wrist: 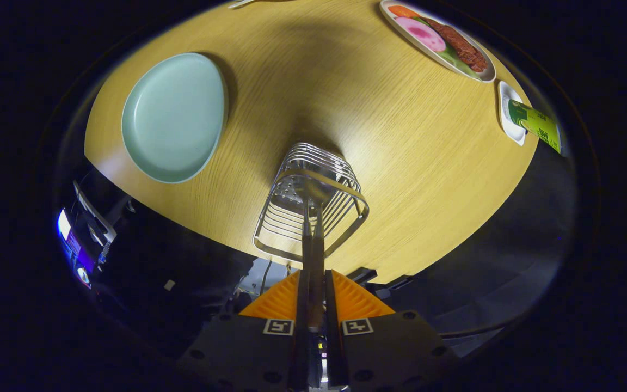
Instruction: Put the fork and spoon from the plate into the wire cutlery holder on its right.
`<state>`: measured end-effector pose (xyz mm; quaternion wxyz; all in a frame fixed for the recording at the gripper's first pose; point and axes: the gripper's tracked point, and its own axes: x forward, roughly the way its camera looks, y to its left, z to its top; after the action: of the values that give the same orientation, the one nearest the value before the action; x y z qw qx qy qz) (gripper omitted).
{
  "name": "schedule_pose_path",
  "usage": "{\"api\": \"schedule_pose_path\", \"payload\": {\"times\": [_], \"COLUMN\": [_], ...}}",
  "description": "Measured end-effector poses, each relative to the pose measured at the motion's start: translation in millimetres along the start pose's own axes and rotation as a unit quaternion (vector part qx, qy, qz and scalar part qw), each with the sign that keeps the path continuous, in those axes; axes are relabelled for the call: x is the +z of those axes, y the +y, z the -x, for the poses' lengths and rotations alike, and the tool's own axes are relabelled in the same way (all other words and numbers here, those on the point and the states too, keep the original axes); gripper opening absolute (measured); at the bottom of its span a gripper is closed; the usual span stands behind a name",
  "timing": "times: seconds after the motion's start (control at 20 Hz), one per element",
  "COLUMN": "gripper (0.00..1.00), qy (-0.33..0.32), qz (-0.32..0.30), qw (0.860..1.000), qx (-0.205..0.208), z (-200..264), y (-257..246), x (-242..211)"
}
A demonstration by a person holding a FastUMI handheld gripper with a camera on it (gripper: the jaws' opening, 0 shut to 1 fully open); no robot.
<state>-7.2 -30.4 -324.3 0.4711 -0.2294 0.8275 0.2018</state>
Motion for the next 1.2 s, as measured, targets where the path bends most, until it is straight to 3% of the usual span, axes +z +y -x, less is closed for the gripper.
{"api": "schedule_pose_path", "payload": {"times": [0.2,0.35,0.5,0.55,0.6,0.8,1.0,1.2], "gripper": [0.35,0.58,0.63,0.77,0.83,0.96,0.96,0.98], "qy": [-0.048,-0.107,-0.191,-0.222,-0.255,-0.391,-0.523,-0.616], "qz": [-0.002,-0.013,-0.05,-0.064,-0.079,-0.133,-0.186,-0.207], "qw": [0.999,0.994,0.98,0.972,0.963,0.911,0.832,0.758], "qx": [0.005,0.014,0.027,0.029,0.036,0.011,-0.013,-0.055], "z": [6,14,24,29,35,74,132,181], "y": [2,3,4,3,5,2,9,23], "x": [5,9,13,14,15,13,2,-16]}}
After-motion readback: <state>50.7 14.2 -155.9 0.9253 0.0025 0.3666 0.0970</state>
